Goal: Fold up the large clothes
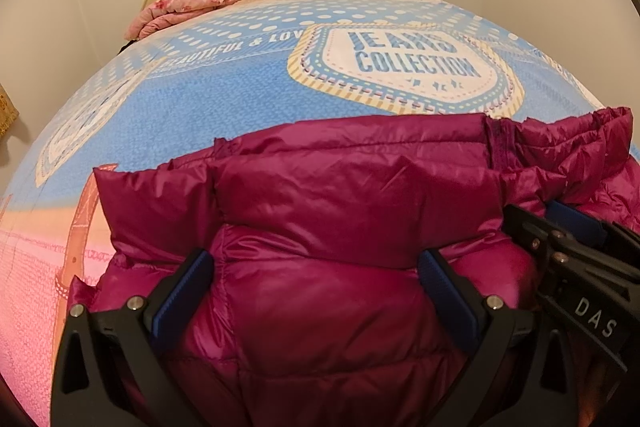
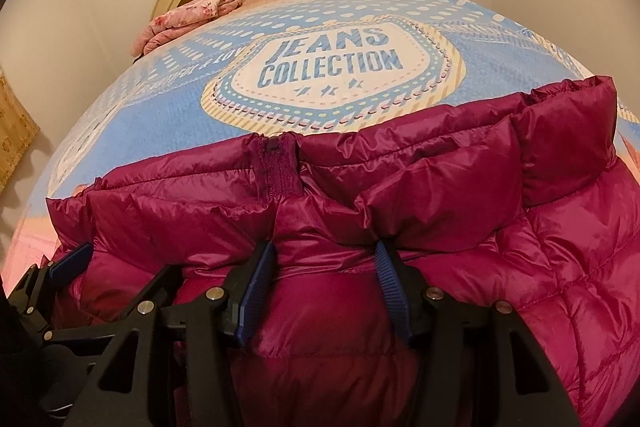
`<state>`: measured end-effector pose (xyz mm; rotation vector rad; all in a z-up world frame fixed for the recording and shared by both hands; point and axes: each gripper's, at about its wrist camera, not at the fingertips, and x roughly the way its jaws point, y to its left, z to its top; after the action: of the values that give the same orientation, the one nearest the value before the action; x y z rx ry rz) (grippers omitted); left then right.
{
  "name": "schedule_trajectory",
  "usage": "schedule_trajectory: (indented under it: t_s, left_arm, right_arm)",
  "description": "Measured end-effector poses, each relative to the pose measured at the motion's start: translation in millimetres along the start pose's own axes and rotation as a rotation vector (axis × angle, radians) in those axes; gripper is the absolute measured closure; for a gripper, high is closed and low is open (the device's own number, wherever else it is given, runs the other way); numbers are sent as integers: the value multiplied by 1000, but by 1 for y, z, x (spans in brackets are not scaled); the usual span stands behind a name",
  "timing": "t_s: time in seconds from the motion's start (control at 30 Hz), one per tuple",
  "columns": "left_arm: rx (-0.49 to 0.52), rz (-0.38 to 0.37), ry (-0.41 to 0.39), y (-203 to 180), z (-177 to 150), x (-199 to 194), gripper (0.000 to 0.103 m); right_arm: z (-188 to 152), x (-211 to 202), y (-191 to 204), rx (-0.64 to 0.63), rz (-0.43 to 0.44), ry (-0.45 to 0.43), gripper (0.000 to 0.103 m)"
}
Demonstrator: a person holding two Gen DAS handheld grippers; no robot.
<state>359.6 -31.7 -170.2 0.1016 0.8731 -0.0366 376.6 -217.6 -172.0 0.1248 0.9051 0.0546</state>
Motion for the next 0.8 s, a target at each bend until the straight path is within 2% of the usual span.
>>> schedule_trajectory:
  t_s: [0.57, 0.7, 0.8]
  left_arm:
    - [-36, -60, 4, 16, -1, -13, 0]
    - [-59, -65, -50, 34, -6, -47, 0]
    - [-78, -41, -99, 60, -25, -82, 0]
  right_arm:
    - [-2, -1, -11, 38, 65, -14, 47]
    - [-3, -2, -17, 59, 98, -21, 47]
    - [-2, -2, -15, 53, 104, -20, 44]
